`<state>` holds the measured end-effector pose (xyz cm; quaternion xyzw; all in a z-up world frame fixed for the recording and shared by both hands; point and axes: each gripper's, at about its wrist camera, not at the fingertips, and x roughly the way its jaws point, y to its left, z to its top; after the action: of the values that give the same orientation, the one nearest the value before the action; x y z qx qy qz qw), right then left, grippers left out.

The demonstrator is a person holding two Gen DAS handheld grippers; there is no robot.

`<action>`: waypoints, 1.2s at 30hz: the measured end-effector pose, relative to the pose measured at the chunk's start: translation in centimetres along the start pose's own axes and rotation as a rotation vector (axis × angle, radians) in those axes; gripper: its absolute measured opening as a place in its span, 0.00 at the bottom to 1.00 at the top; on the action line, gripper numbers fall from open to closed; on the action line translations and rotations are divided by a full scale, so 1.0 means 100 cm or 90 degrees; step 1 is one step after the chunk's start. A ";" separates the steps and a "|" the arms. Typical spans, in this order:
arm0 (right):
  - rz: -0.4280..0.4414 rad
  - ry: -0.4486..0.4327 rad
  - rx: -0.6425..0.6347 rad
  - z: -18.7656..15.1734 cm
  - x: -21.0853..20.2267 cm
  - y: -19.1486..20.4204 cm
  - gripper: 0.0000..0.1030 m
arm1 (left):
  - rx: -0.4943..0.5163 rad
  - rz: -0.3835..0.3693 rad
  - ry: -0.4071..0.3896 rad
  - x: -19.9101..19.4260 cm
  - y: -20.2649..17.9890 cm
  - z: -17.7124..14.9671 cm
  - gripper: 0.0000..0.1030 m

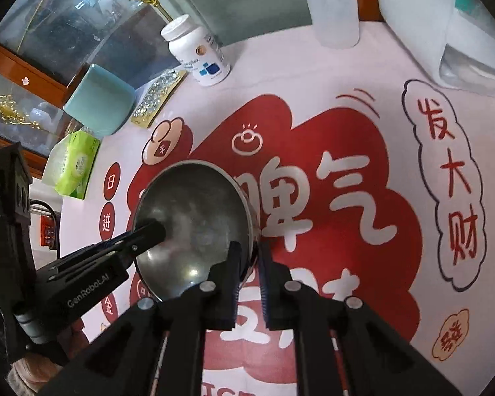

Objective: Organize plates and bowls

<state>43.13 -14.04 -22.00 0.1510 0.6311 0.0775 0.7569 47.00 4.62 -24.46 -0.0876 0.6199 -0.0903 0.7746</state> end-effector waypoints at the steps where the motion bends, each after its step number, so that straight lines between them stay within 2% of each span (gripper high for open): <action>1: -0.007 -0.001 -0.003 -0.001 -0.001 0.001 0.09 | 0.007 0.001 0.001 0.000 -0.003 -0.002 0.05; 9: 0.000 -0.009 -0.010 -0.004 -0.016 0.006 0.09 | 0.011 -0.008 0.000 -0.015 -0.006 -0.009 0.05; 20: 0.024 -0.025 -0.018 -0.021 -0.064 0.026 0.08 | 0.060 -0.004 -0.018 -0.083 -0.013 -0.029 0.06; 36: 0.038 -0.042 -0.037 -0.089 -0.153 0.075 0.08 | 0.101 0.012 -0.041 -0.194 -0.015 -0.097 0.07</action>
<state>32.05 -10.55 -6.75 0.1502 0.5986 0.1137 0.7786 33.33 7.76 -7.83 -0.0231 0.5865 -0.1292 0.7993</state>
